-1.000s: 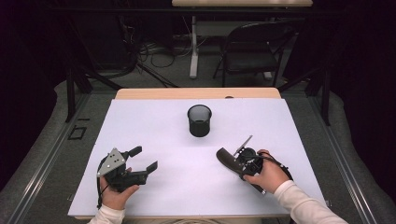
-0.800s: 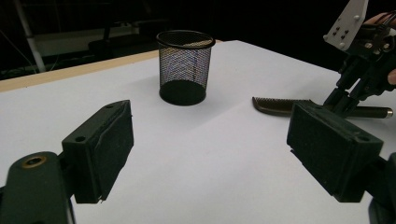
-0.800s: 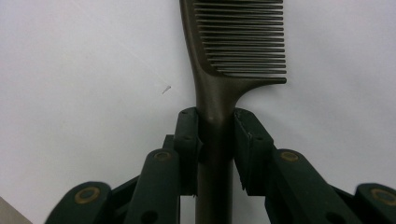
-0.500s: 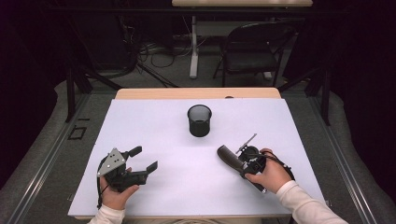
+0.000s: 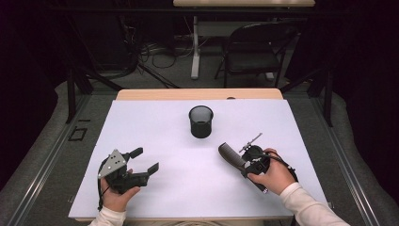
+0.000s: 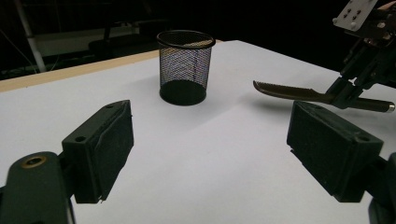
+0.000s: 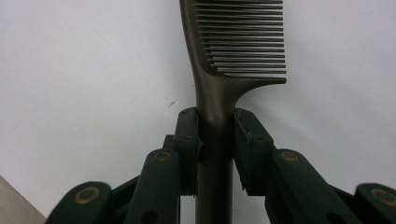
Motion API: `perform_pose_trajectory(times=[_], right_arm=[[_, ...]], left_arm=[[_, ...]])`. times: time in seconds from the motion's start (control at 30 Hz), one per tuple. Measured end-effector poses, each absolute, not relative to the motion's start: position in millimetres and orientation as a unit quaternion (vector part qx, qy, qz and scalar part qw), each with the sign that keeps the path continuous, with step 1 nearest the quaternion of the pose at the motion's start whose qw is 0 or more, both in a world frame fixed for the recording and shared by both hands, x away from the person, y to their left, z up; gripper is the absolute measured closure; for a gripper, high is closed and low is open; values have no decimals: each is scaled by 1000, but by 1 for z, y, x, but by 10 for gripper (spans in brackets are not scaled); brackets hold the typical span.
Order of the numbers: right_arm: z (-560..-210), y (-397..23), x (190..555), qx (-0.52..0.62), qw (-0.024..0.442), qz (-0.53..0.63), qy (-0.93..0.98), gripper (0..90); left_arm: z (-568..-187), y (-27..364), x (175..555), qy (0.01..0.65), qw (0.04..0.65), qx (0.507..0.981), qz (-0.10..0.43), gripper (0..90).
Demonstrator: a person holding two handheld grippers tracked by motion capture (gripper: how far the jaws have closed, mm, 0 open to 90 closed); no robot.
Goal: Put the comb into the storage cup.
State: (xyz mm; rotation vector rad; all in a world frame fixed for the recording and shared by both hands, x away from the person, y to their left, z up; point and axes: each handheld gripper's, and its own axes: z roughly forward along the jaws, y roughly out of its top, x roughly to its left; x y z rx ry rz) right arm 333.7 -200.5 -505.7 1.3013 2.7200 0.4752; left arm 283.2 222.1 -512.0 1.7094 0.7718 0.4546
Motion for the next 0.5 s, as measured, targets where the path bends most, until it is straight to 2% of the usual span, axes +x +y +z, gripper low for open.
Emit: perform_pose_trajectory(times=[0.5], right_arm=[[-486, -201, 333, 423, 64, 212, 878, 723]], left_arm=[[-512, 222, 283, 329, 569, 728, 194, 147]])
